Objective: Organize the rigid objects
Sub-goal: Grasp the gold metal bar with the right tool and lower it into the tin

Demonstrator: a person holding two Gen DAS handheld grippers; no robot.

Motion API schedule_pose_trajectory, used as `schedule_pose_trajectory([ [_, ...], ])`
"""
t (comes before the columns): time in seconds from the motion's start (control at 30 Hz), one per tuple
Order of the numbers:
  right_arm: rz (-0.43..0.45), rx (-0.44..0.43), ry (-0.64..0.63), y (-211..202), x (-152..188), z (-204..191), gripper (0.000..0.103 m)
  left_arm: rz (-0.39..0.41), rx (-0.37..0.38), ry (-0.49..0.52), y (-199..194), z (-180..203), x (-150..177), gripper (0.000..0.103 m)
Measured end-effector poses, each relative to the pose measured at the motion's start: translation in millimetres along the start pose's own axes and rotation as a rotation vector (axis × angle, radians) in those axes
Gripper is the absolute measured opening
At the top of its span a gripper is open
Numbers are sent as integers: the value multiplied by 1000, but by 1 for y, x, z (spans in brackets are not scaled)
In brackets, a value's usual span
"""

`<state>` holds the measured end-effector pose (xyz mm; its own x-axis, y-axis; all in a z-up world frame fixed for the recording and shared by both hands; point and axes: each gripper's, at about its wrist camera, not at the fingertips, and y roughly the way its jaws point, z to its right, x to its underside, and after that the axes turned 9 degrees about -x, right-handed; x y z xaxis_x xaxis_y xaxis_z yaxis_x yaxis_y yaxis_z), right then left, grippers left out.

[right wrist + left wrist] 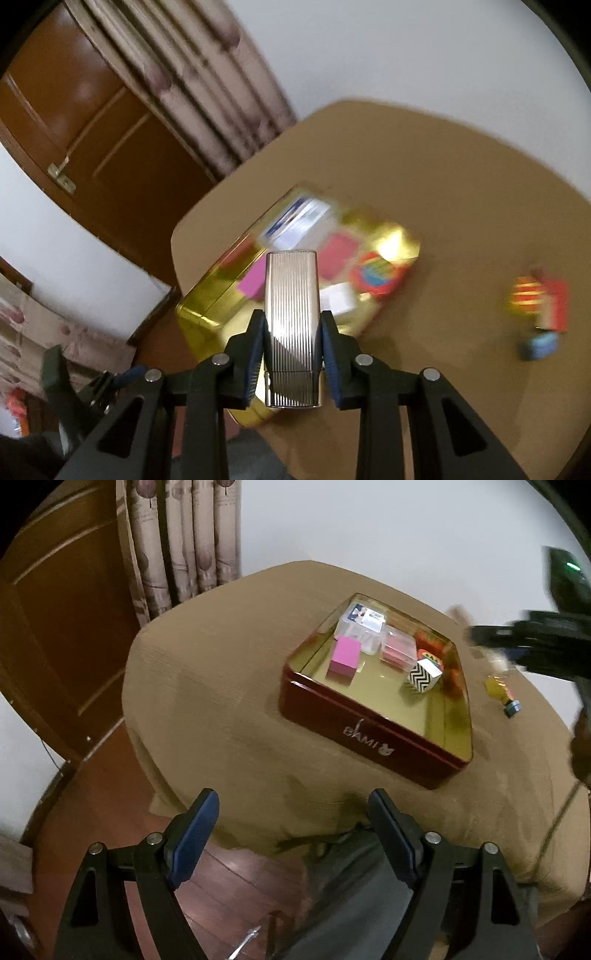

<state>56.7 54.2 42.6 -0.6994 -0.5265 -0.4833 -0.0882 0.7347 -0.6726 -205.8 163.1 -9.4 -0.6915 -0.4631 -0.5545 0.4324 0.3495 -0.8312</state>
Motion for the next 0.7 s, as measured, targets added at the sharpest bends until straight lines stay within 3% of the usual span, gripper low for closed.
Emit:
schedule_pose_trajectory([
  [0.1, -53, -2, 55, 45, -2, -3, 29, -19, 10, -12, 2, 0, 2, 81],
  [0.2, -87, 14, 103, 63, 7, 3, 29, -67, 56, -11, 9, 1, 3, 81],
  [0.7, -98, 216, 166, 97, -5, 5, 33, -106, 86, 10, 15, 4, 2, 83],
])
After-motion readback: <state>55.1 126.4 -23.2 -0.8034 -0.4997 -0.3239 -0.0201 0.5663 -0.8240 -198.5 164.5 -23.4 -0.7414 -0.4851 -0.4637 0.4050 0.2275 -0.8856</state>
